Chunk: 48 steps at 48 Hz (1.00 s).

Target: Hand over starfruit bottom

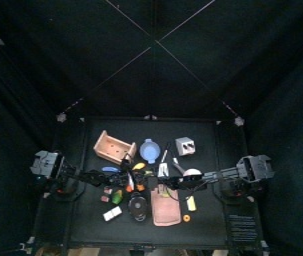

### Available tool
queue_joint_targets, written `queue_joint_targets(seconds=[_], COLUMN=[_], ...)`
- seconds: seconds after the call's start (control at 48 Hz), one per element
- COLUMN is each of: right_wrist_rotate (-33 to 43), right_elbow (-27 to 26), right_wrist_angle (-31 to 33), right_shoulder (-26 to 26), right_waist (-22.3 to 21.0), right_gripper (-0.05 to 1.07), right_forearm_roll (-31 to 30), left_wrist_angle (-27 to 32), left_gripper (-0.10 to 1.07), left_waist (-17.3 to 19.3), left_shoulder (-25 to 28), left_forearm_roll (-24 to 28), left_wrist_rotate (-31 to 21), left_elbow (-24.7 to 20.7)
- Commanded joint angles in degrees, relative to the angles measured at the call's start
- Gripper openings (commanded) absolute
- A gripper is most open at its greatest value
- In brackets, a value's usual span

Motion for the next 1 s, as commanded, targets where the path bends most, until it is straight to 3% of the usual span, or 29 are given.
queue_joint_targets(seconds=[0.0,0.125,0.396,0.979], right_wrist_rotate=[0.4,0.4,0.4,0.4], right_elbow=[-1.7,-1.7,-1.2,-0.4], right_wrist_angle=[-0.4,-0.5,-0.6,-0.2], right_shoulder=[-1.3,-1.6,-2.3,-4.2], right_waist=[0.2,0.2,0.2,0.2], right_gripper=[0.77,0.81,1.03,1.04], right_forearm_roll=[0.4,0.7,1.2,1.2], left_wrist_angle=[-0.3,-0.3,-0.3,-0.3], left_gripper=[0.62,0.62,0.62,0.62], left_waist=[0.4,0.4,0.4,0.4], left_shoulder=[-0.7,-0.8,-0.8,-1.2], left_forearm_roll=[0.2,0.2,0.3,0.2], left_wrist_rotate=[0.3,0.3,0.3,0.3], left_elbow=[-0.7,-0.4,0.0,1.1])
